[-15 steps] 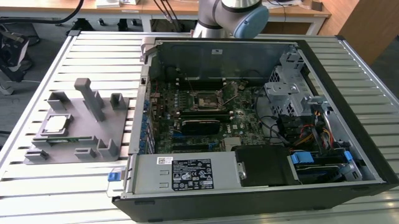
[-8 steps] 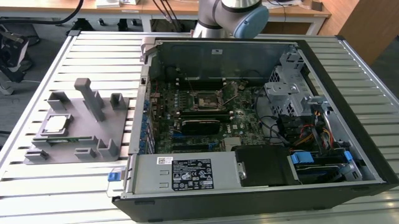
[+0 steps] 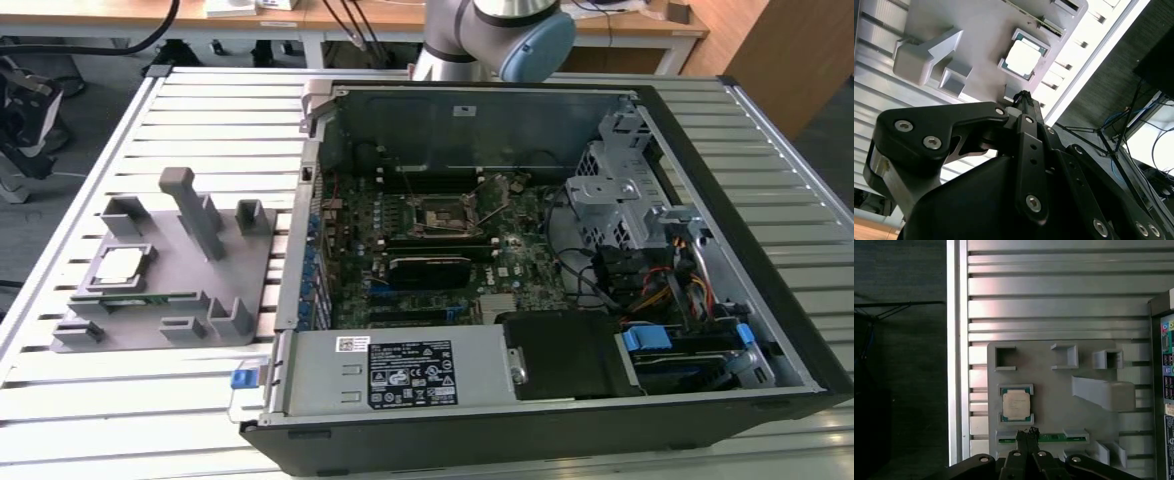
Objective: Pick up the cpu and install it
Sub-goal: 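Pick up the cpu and move it towards the insertion slot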
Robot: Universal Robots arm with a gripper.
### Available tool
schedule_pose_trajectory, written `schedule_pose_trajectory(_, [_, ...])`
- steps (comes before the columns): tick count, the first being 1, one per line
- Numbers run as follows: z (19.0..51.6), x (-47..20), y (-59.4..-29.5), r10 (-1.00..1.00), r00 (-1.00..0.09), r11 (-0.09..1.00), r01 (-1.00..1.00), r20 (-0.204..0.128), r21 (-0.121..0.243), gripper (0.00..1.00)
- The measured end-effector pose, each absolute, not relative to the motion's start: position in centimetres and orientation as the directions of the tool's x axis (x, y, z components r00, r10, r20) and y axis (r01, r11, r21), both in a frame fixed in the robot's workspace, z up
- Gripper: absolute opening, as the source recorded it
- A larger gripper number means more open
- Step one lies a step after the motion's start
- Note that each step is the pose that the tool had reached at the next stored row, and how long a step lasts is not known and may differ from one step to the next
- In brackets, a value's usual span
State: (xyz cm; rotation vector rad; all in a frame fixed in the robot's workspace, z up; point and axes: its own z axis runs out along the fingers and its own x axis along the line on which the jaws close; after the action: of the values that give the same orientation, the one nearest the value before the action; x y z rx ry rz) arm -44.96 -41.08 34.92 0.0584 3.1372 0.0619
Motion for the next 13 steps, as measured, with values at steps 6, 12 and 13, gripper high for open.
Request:
schedule_pose_trajectory(6, [34.1, -45.0, -41.1, 0.037, -0.999, 0.999, 0.037, -0.002, 0.039, 0.11])
schedule_pose_trajectory(12, [33.4, -45.0, -41.1, 0.034, -0.999, 0.999, 0.034, 0.003, 0.039, 0.11])
schedule_pose_trajectory(13, [33.2, -45.0, -41.1, 0.030, -1.000, 0.999, 0.030, 0.005, 0.039, 0.17])
